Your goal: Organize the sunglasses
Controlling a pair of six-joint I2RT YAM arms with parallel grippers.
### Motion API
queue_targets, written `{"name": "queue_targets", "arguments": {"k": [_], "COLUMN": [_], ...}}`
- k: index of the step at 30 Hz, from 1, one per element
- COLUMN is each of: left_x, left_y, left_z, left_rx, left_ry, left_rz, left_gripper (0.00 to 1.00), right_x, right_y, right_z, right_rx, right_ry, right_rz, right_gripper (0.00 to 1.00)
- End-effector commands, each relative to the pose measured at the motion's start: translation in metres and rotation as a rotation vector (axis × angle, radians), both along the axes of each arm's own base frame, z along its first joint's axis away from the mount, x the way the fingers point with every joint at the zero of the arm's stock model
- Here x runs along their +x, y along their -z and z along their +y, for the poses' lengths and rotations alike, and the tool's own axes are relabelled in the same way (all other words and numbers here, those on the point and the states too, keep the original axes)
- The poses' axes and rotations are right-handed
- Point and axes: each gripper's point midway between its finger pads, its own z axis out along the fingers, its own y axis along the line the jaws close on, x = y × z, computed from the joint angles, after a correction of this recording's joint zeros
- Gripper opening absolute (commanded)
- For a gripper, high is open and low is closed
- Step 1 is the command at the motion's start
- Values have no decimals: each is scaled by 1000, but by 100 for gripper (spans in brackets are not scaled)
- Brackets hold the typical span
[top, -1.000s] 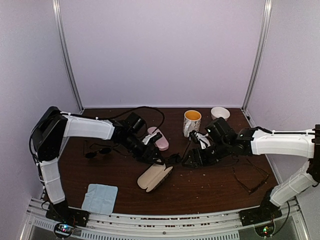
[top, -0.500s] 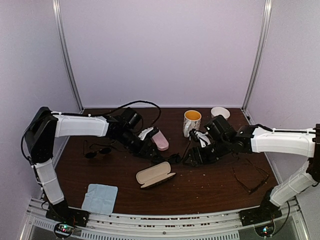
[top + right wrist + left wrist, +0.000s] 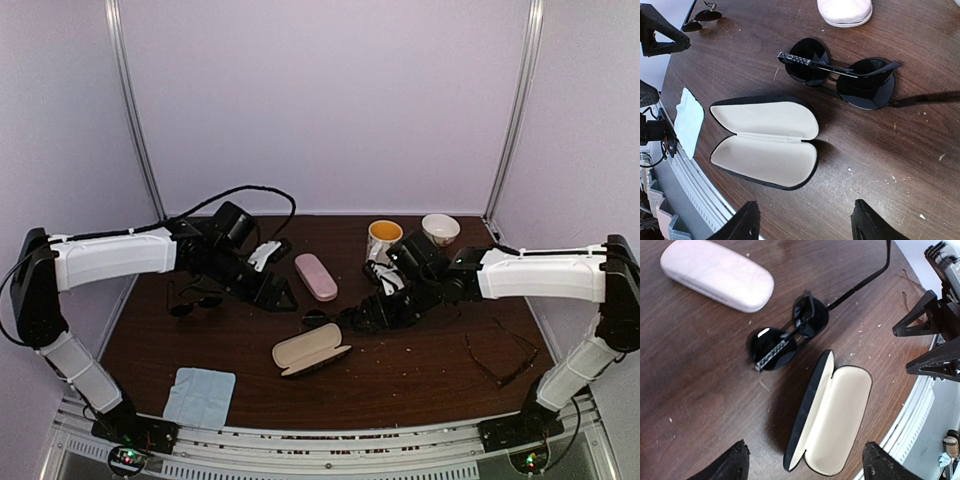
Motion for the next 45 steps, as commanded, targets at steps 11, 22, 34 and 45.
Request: {"name": "queue_targets", "arguments": {"k": [11,22,34,45], "left_x": [-21,-20,-13,9], "left_y": [33,38,32,0], "left_z": [10,5,14,62], "left_rx": [6,-6,18,158], "left_ry": [84,81,21,-152], "left_rz": [13,29,-11,-198], "left_gripper": [68,63,59,59], "right_x": [-12,-29,-31,-6], "right_y": [44,79,89,66], "right_z": [36,38,52,83], "right_rx": [-31,-33,25,80], "right_ry": [5,18,22,10], "right_rz": [153,257,298,207], "right_gripper": [37,30,5,0]}}
